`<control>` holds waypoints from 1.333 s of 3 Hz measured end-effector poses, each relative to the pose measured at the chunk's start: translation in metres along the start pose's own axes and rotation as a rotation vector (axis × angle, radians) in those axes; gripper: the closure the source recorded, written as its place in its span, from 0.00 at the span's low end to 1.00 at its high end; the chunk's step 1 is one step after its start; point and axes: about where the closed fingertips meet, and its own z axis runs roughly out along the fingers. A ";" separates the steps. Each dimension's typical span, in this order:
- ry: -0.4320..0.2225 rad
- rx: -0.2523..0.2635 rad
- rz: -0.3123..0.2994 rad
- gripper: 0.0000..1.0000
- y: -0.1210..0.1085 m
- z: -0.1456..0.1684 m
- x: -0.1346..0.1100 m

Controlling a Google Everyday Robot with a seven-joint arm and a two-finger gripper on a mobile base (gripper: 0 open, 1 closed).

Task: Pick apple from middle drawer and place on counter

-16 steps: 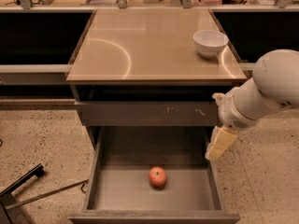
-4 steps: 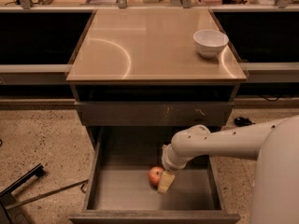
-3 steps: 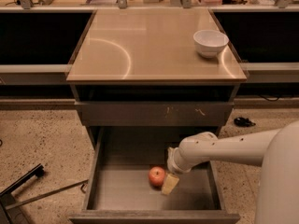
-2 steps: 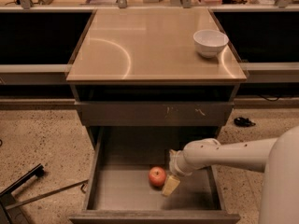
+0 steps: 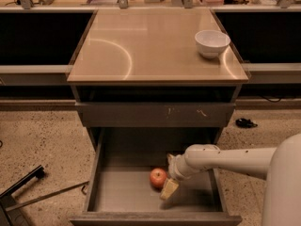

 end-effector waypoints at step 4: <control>-0.022 -0.104 -0.096 0.00 0.006 0.041 -0.040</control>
Offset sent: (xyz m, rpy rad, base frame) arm -0.0028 0.0263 -0.0202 0.0246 0.0527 0.0651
